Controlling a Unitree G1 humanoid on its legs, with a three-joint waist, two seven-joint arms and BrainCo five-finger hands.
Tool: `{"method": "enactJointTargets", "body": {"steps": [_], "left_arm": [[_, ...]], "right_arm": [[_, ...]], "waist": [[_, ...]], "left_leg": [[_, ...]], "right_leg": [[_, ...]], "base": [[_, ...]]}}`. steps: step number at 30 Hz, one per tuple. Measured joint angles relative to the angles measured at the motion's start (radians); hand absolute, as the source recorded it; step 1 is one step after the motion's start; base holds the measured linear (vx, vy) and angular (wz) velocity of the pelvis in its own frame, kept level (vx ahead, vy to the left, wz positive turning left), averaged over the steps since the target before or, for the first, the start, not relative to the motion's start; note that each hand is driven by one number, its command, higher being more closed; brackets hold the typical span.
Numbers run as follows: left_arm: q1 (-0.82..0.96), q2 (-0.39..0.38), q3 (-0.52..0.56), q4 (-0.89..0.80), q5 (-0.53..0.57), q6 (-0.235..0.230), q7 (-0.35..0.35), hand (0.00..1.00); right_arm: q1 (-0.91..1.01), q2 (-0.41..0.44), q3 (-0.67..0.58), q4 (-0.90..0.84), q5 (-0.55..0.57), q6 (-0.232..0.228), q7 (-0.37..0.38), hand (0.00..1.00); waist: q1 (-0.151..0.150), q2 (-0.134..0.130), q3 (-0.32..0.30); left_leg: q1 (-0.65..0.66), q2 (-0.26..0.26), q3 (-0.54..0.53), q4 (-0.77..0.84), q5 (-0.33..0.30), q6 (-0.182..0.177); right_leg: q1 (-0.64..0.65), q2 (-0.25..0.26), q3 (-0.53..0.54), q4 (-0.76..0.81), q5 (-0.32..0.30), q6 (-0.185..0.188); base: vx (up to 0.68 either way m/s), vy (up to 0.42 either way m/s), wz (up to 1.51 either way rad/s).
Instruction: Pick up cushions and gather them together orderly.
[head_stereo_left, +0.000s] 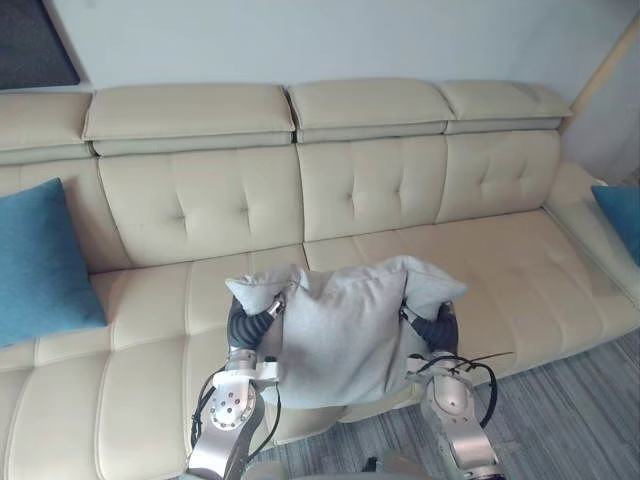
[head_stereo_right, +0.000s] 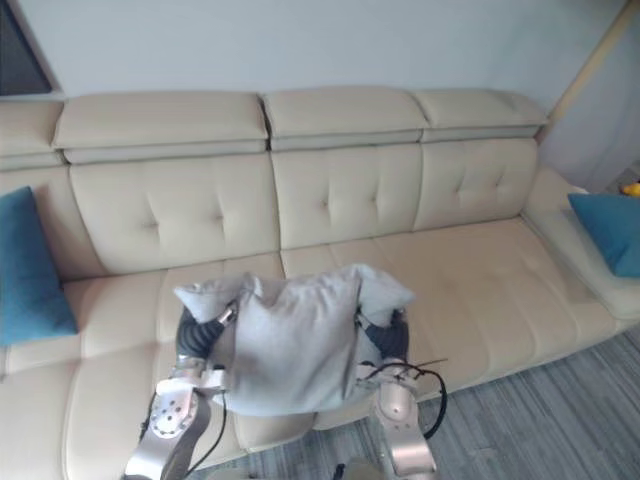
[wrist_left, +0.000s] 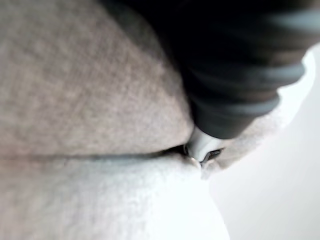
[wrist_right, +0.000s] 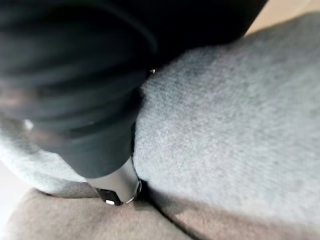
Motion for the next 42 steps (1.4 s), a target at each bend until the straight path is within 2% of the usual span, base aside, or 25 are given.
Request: {"method": "enactJointTargets", "body": {"steps": [1, 2, 3, 4, 5, 6, 8, 11, 13, 14, 16, 20, 24, 27, 31, 36, 38, 42], "left_arm": [[-0.018, -0.003, -0.008, 0.006, 0.001, 0.000, -0.004, 1.00], [-0.030, -0.018, -0.014, 0.022, 0.001, 0.001, -0.005, 1.00], [-0.034, -0.043, -0.016, 0.028, 0.002, 0.004, -0.007, 1.00], [-0.040, -0.059, -0.022, 0.027, 0.003, 0.004, -0.015, 1.00], [-0.048, -0.066, -0.024, 0.027, 0.005, 0.004, -0.019, 1.00], [-0.060, -0.082, -0.025, 0.027, 0.011, 0.004, -0.020, 1.00], [-0.067, -0.097, -0.025, 0.024, 0.012, 0.004, -0.020, 1.00], [-0.068, -0.099, -0.024, -0.001, 0.012, 0.003, -0.020, 1.00], [-0.069, -0.099, -0.024, -0.022, 0.012, 0.003, -0.020, 1.00], [-0.074, -0.099, -0.026, -0.029, 0.012, 0.003, -0.020, 1.00], [-0.088, -0.101, -0.034, -0.031, 0.012, 0.003, -0.020, 1.00], [-0.088, -0.101, -0.034, -0.053, 0.016, 0.003, -0.014, 1.00], [-0.129, -0.100, -0.034, -0.057, 0.021, 0.004, 0.011, 1.00], [-0.217, -0.095, -0.022, -0.057, 0.021, 0.001, 0.064, 1.00], [-0.363, -0.078, 0.003, -0.036, 0.020, -0.007, 0.122, 1.00], [-0.624, -0.024, 0.029, 0.115, 0.012, -0.011, 0.180, 1.00], [-0.758, 0.032, 0.029, 0.213, -0.005, -0.018, 0.193, 1.00], [-1.015, 0.125, 0.058, 0.388, -0.062, -0.034, 0.204, 1.00]], "right_arm": [[-0.002, -0.007, -0.009, -0.004, -0.005, -0.001, -0.001, 1.00], [-0.008, -0.022, -0.015, 0.000, -0.007, 0.000, -0.001, 1.00], [-0.016, -0.047, -0.019, -0.001, -0.008, 0.002, -0.001, 1.00], [-0.015, -0.061, -0.029, -0.012, -0.008, 0.003, -0.002, 1.00], [-0.014, -0.064, -0.037, -0.020, -0.008, 0.006, -0.002, 1.00], [-0.013, -0.067, -0.048, -0.032, -0.008, 0.007, -0.003, 1.00], [-0.003, -0.070, -0.049, -0.063, -0.008, 0.010, -0.004, 1.00], [0.013, -0.070, -0.050, -0.121, -0.008, 0.010, -0.004, 1.00], [0.021, -0.064, -0.057, -0.147, -0.008, 0.009, -0.004, 1.00], [0.022, -0.056, -0.069, -0.148, -0.008, 0.009, -0.004, 1.00], [0.022, -0.035, -0.087, -0.146, -0.009, 0.010, -0.005, 1.00], [0.019, -0.020, -0.085, -0.142, -0.016, 0.020, -0.011, 1.00], [-0.028, -0.018, -0.084, -0.142, -0.019, 0.022, -0.035, 1.00], [-0.146, -0.014, -0.080, -0.137, -0.036, 0.025, -0.072, 1.00], [-0.330, -0.018, -0.075, -0.079, -0.056, 0.026, -0.131, 1.00], [-0.564, -0.079, -0.074, 0.046, -0.057, 0.057, -0.184, 1.00], [-0.686, -0.112, -0.074, 0.122, -0.057, 0.061, -0.206, 1.00], [-0.964, -0.161, -0.074, 0.273, -0.056, 0.065, -0.231, 1.00]], "waist": [[-0.007, -0.017, 0.015], [-0.001, -0.003, 0.019], [0.021, 0.030, 0.022], [0.021, 0.053, 0.020], [0.020, 0.058, 0.021], [0.020, 0.060, 0.020], [0.019, 0.062, 0.019], [0.022, 0.062, 0.018], [0.021, 0.054, 0.011], [0.019, 0.048, 0.007], [0.021, 0.046, 0.004], [0.044, 0.049, -0.009], [0.038, 0.047, -0.027], [0.040, 0.045, -0.027], [0.039, 0.043, -0.027], [0.040, 0.045, -0.020], [0.036, 0.044, -0.003], [0.015, 0.040, 0.111]], "left_leg": [[0.006, -0.027, -0.044, 0.020, -0.040, -0.036], [0.007, -0.013, -0.062, 0.037, -0.058, -0.052], [-0.012, 0.016, -0.073, 0.047, -0.057, -0.052], [-0.024, 0.036, -0.099, 0.038, -0.053, -0.058], [-0.025, 0.043, -0.113, 0.022, -0.042, -0.065], [-0.019, 0.053, -0.128, -0.010, -0.015, -0.076], [-0.015, 0.063, -0.158, -0.039, 0.008, -0.071], [-0.021, 0.065, -0.196, -0.045, 0.016, -0.080], [-0.050, 0.043, -0.228, -0.053, 0.039, -0.068], [-0.069, 0.029, -0.228, -0.058, 0.057, -0.048], [-0.088, 0.012, -0.211, -0.074, 0.084, -0.014], [-0.087, 0.004, -0.175, -0.107, 0.105, -0.028], [-0.088, 0.022, -0.070, -0.154, 0.133, -0.040], [-0.108, 0.024, -0.023, -0.175, 0.159, -0.074], [-0.177, 0.025, 0.001, -0.177, 0.188, -0.088], [-0.268, 0.030, 0.016, -0.180, 0.212, -0.093], [-0.303, 0.029, 0.020, -0.194, 0.231, -0.095], [-0.344, 0.019, 0.032, -0.246, 0.285, -0.094]], "right_leg": [[0.024, -0.010, 0.042, -0.015, 0.055, 0.026], [0.034, -0.001, 0.036, -0.017, 0.030, 0.022], [0.035, 0.020, 0.009, -0.034, 0.031, 0.013], [0.036, 0.031, -0.029, -0.052, 0.033, 0.001], [0.037, 0.034, -0.050, -0.057, 0.035, -0.004], [0.052, 0.037, -0.077, -0.072, 0.039, -0.014], [0.096, 0.037, -0.121, -0.114, 0.048, -0.027], [0.136, 0.030, -0.181, -0.149, 0.051, -0.032], [0.142, 0.005, -0.229, -0.160, 0.051, -0.032], [0.142, -0.016, -0.258, -0.170, 0.053, -0.030], [0.149, -0.042, -0.284, -0.192, 0.059, -0.024], [0.158, -0.062, -0.291, -0.226, 0.081, -0.018], [0.155, -0.076, -0.278, -0.278, 0.115, -0.010], [0.113, -0.078, -0.247, -0.304, 0.154, 0.001], [0.022, -0.077, -0.223, -0.315, 0.189, 0.000], [-0.081, -0.075, -0.209, -0.315, 0.218, -0.007], [-0.121, -0.073, -0.204, -0.322, 0.238, -0.009], [-0.167, -0.072, -0.183, -0.385, 0.303, -0.013]], "base": [[0.20, -0.312, 0.78], [0.14, -0.280, 0.46], [0.10, -0.239, 0.23], [0.08, -0.218, 0.32], [0.06, -0.211, 0.60], [0.04, -0.177, 0.56], [0.02, -0.128, 0.63], [-0.03, -0.049, 0.68], [-0.07, 0.008, 0.78], [-0.05, 0.041, 0.73], [-0.07, 0.057, 0.68], [-0.05, 0.065, 0.13], [-0.01, 0.061, -0.09], [0.00, 0.053, -0.30], [0.01, 0.011, -0.23], [-0.02, -0.018, -0.10], [-0.07, -0.025, -0.07], [-0.12, -0.051, -0.08]]}}
